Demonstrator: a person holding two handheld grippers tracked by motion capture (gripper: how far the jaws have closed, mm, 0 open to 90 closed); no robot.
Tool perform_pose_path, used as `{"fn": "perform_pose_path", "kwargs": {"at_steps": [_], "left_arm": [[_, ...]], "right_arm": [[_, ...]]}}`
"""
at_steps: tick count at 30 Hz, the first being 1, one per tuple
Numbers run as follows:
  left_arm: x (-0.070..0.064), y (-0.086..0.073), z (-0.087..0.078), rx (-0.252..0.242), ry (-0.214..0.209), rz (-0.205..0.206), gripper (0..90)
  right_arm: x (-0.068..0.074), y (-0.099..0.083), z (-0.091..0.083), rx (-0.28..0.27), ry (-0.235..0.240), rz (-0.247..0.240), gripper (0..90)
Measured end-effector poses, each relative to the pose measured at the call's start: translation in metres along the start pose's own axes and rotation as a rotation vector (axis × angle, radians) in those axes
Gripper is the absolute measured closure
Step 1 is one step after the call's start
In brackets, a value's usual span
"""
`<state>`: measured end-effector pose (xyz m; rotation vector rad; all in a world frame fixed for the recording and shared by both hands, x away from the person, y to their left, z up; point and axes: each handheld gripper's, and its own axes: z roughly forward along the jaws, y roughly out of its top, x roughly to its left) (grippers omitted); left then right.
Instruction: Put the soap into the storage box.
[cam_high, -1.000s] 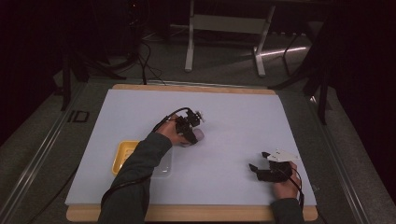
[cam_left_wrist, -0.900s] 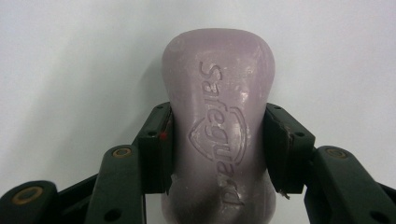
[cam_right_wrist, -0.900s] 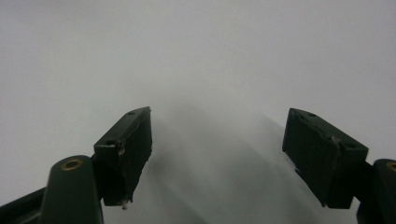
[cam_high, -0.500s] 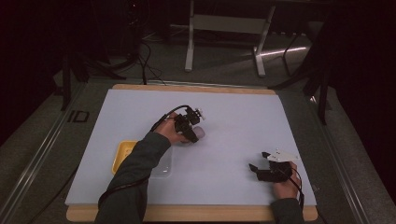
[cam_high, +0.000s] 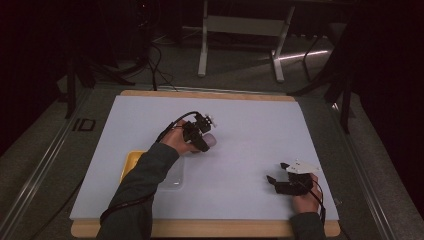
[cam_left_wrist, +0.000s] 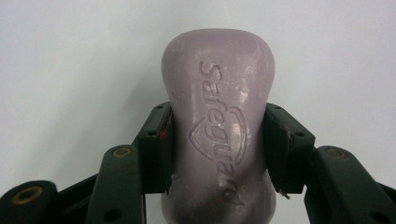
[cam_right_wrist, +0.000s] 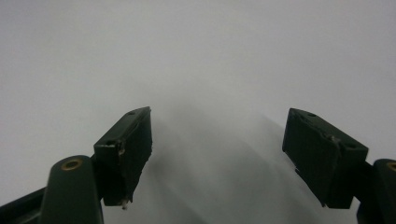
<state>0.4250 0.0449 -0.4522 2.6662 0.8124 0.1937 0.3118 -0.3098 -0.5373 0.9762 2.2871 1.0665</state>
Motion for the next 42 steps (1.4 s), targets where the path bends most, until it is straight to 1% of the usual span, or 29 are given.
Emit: {"fn": "perform_pose_path", "kwargs": {"at_steps": [4,5,6,7,14,16,25,26,28,29,31,32,37,39,42], "left_arm": [[-0.001,-0.003,-0.005,-0.005,0.008,-0.016,49.6],[0.0,-0.003,-0.007,-0.003,0.009,-0.011,49.6],[-0.001,-0.004,-0.008,-0.005,0.01,-0.016,49.6],[-0.001,-0.004,-0.01,-0.004,0.012,-0.012,49.6],[-0.003,-0.009,-0.015,-0.011,0.017,-0.025,49.6],[-0.004,-0.01,-0.015,-0.002,0.022,-0.023,49.6],[-0.007,-0.013,-0.024,-0.014,0.027,-0.038,49.6],[-0.007,-0.014,-0.025,-0.014,0.029,-0.032,49.6],[-0.008,-0.015,-0.027,-0.013,0.037,-0.04,49.6],[-0.009,-0.015,-0.028,-0.01,0.045,-0.037,49.6],[-0.009,-0.017,-0.03,-0.011,0.046,-0.042,49.6],[-0.009,-0.018,-0.03,-0.015,0.046,-0.052,49.6],[-0.01,-0.023,-0.035,-0.02,0.053,-0.076,49.6],[-0.01,-0.025,-0.036,-0.022,0.053,-0.074,49.6],[-0.011,-0.027,-0.037,-0.022,0.05,-0.08,49.6]], "right_arm": [[0.0,0.0,0.0,0.0,0.0,-0.001,23.9],[0.0,0.0,0.0,0.0,0.0,-0.001,23.8],[0.0,0.0,0.0,0.0,0.0,-0.001,23.9],[0.0,0.0,0.0,0.0,0.0,-0.001,23.9],[0.0,0.0,0.0,-0.001,-0.001,-0.002,23.9],[0.0,0.0,0.0,-0.001,-0.001,-0.001,23.9],[0.0,0.0,0.0,-0.001,-0.001,-0.003,23.9],[0.0,0.0,0.0,-0.001,-0.001,-0.003,23.9],[0.0,0.0,0.0,-0.002,-0.002,-0.004,23.9],[0.0,0.0,0.0,-0.002,-0.002,-0.004,23.9],[0.0,0.0,0.0,-0.002,-0.001,-0.004,23.9],[0.0,0.0,0.0,-0.002,-0.001,-0.004,23.9],[0.001,0.0,0.0,-0.002,-0.002,-0.005,23.9],[0.001,0.0,0.0,-0.002,-0.002,-0.006,23.9],[0.001,0.0,0.0,-0.003,-0.003,-0.01,23.9]]}}
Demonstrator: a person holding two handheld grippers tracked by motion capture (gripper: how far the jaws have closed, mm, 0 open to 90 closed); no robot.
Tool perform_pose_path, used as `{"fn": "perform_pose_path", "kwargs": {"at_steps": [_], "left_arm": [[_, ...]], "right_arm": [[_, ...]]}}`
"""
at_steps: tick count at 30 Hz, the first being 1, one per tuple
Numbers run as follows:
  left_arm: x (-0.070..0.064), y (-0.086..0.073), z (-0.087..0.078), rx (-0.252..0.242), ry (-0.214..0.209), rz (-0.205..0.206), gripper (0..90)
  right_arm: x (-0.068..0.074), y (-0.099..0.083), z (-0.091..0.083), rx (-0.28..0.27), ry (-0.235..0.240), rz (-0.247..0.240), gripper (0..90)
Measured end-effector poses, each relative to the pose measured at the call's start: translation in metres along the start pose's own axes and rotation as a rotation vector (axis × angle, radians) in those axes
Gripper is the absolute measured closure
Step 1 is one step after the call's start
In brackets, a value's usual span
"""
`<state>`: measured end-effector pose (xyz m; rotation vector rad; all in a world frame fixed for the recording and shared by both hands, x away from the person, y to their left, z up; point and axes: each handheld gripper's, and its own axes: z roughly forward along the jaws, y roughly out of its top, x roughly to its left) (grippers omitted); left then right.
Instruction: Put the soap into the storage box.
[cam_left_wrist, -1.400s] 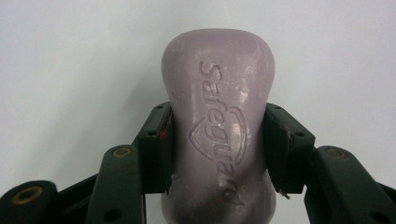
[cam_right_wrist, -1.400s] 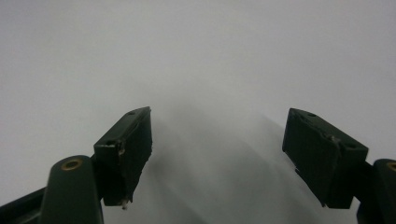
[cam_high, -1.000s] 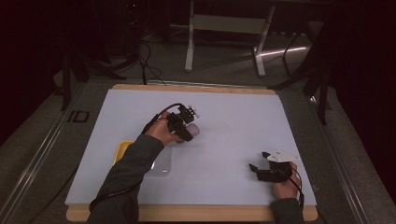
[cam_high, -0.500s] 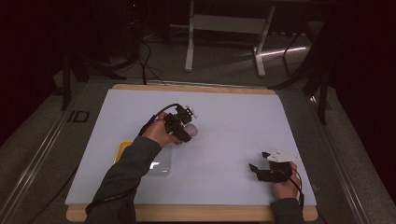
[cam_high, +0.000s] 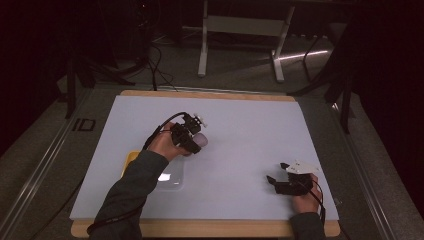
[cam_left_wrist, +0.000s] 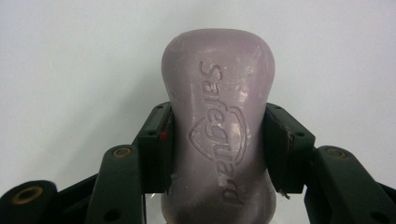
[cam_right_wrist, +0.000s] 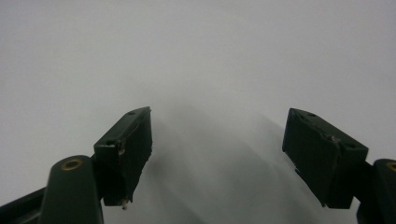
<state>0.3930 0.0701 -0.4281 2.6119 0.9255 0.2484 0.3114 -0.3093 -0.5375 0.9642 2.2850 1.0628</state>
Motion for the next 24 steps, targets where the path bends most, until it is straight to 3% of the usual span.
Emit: {"fn": "perform_pose_path", "kwargs": {"at_steps": [24], "left_arm": [[0.0,-0.017,-0.009,-0.024,0.015,-0.058,49.6]], "right_arm": [[0.0,0.0,0.0,0.0,-0.002,-0.001,23.9]]}}
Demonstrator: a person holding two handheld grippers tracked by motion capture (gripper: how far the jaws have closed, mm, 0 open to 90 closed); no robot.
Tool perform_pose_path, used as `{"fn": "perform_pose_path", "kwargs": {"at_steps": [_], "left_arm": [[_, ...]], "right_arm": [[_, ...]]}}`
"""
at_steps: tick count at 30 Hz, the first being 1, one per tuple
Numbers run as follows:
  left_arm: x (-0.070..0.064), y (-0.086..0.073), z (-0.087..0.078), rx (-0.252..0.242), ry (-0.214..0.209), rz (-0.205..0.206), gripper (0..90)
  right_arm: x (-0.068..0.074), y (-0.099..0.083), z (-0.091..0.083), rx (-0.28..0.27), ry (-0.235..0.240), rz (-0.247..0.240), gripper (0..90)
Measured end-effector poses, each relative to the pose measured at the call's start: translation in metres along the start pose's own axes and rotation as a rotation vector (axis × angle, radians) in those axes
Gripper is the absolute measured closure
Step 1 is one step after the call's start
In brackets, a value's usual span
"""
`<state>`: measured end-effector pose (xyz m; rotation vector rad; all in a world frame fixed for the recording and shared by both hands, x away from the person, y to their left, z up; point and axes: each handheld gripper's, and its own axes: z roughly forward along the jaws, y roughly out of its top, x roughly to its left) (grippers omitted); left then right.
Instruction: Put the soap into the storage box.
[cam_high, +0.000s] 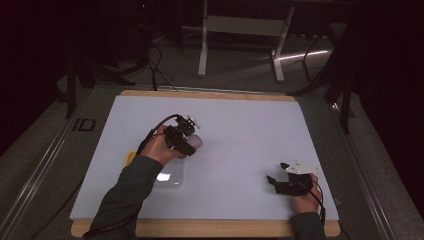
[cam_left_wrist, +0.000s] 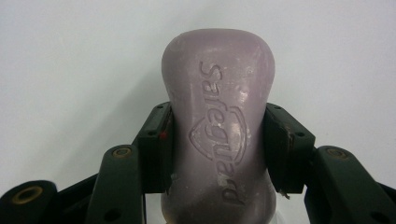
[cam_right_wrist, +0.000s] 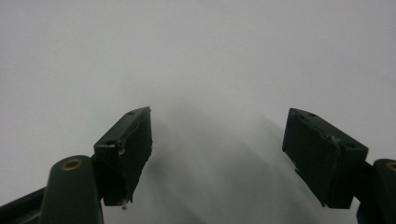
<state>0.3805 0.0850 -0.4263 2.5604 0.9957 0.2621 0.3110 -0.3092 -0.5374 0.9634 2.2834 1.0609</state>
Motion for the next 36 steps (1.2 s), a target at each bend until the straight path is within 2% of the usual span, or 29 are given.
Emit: {"fn": "perform_pose_path", "kwargs": {"at_steps": [5,13,24,32,36], "left_arm": [[0.001,-0.005,-0.001,-0.012,0.007,-0.009,49.6],[0.003,-0.011,-0.003,-0.004,0.024,-0.017,49.6],[0.009,-0.025,-0.006,-0.017,0.025,-0.054,49.6],[0.012,-0.033,-0.011,-0.045,0.028,-0.087,49.6],[0.014,-0.037,-0.012,-0.047,0.028,-0.091,49.6]], "right_arm": [[0.0,0.0,0.0,-0.001,0.0,0.001,23.9],[0.0,0.0,0.0,-0.002,-0.001,0.0,23.9],[0.0,0.0,0.0,0.0,-0.002,-0.001,23.9],[0.0,0.0,0.0,0.0,-0.002,-0.001,23.9],[0.0,0.0,0.0,0.0,-0.001,0.0,23.9]]}}
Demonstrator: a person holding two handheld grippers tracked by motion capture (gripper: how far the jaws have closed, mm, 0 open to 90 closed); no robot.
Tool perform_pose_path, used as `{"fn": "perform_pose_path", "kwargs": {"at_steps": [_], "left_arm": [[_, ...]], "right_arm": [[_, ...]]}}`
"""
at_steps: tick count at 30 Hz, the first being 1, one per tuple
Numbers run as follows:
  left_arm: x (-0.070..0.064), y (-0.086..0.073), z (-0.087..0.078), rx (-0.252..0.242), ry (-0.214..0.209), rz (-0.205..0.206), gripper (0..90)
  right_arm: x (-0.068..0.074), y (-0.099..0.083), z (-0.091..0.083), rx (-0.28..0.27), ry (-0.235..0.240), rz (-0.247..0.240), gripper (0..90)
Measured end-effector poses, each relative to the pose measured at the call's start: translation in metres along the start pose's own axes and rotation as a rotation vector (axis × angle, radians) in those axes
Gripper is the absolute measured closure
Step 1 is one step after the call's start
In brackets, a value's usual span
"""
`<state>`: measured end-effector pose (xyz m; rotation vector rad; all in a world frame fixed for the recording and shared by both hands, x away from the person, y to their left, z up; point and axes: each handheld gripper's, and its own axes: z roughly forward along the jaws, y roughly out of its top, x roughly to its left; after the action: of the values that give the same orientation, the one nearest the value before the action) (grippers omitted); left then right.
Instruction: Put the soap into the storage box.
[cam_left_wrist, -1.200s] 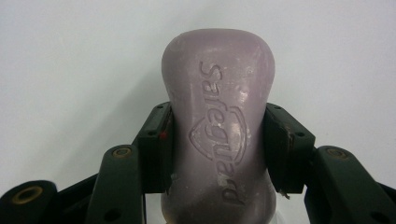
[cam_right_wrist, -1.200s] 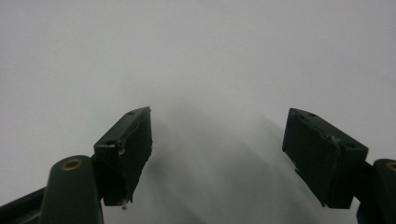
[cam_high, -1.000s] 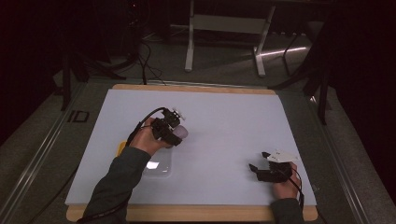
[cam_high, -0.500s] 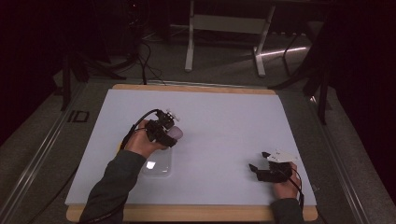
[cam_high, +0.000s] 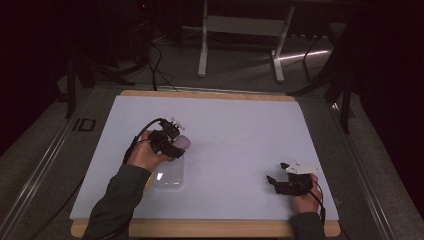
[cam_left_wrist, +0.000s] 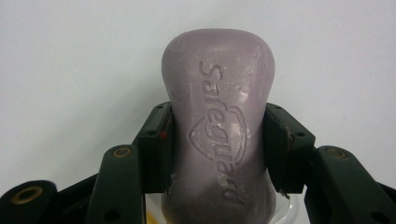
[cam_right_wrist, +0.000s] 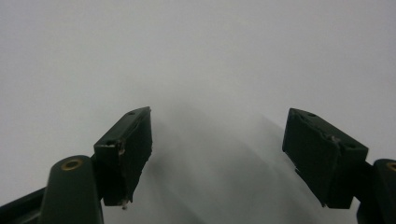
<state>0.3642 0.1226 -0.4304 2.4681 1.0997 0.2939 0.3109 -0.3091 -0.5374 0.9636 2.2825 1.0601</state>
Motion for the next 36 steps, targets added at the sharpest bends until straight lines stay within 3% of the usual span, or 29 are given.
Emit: {"fn": "perform_pose_path", "kwargs": {"at_steps": [16,36], "left_arm": [[0.009,-0.015,-0.01,-0.028,0.01,-0.03,49.6],[0.026,-0.043,-0.016,-0.032,0.034,-0.097,49.6]], "right_arm": [[0.0,0.0,0.0,0.001,-0.001,-0.002,23.9],[0.001,0.0,0.0,0.003,-0.006,-0.007,23.9]]}}
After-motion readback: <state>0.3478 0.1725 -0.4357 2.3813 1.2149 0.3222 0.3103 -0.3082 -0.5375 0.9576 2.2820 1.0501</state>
